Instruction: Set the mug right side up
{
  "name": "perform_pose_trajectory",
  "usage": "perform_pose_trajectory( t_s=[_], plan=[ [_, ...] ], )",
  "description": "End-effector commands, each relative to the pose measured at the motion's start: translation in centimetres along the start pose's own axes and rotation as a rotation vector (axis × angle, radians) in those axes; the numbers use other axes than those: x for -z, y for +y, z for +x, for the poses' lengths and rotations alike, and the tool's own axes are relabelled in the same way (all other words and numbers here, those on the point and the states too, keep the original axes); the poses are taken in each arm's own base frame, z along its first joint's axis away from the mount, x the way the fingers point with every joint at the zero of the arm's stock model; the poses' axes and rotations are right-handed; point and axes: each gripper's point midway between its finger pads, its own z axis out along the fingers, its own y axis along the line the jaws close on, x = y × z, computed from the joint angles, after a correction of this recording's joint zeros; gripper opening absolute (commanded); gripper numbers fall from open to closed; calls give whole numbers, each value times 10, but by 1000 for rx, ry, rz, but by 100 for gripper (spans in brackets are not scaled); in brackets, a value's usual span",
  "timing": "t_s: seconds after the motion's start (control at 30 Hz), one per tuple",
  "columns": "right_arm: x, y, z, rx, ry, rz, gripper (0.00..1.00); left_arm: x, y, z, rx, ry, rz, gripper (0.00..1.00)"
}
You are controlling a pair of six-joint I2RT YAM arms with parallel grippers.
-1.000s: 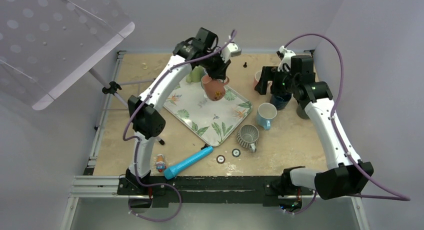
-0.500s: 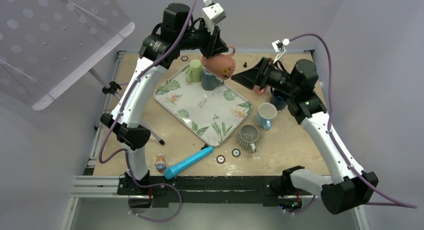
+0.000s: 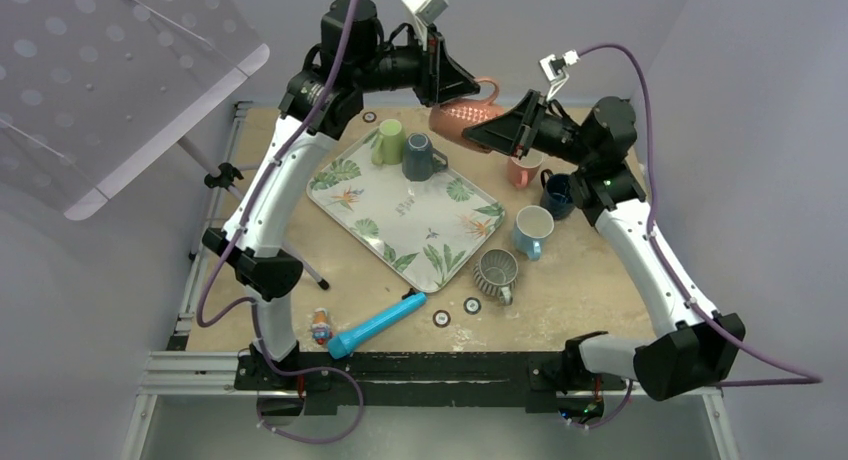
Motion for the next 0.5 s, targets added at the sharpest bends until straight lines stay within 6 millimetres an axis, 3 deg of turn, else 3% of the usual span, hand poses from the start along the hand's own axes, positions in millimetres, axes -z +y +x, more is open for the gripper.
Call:
perform_pose_trajectory(
  t_s=[0.0,0.03,0.07,0.17,0.2,0.3,0.4,0.47],
  plan=[
    [13,47,-30,155,-68,-93,6,3,-35,-32,15,-91,138,0],
    [16,37,-34,146,-89,-36,0,2,-33,-30,11,-86,134,0],
    [20,23,-38,131,-104,36,0,1,-28,-26,5,-76,118,8],
    [35,-30,-39,124,-65,324,0,4,8,-12,-35,-37,-53,94],
    [42,-47,-39,137,-53,430,0,8,25,-9,-55,-27,-142,99],
    [82,-95,-47,206,-51,789,0,23,71,-3,-159,14,-377,100],
    [133,-118,-52,261,-51,1080,0,34,102,16,-264,110,-493,100],
    [165,-130,-50,268,-25,1250,0,39,120,39,-289,197,-544,100]
  ],
)
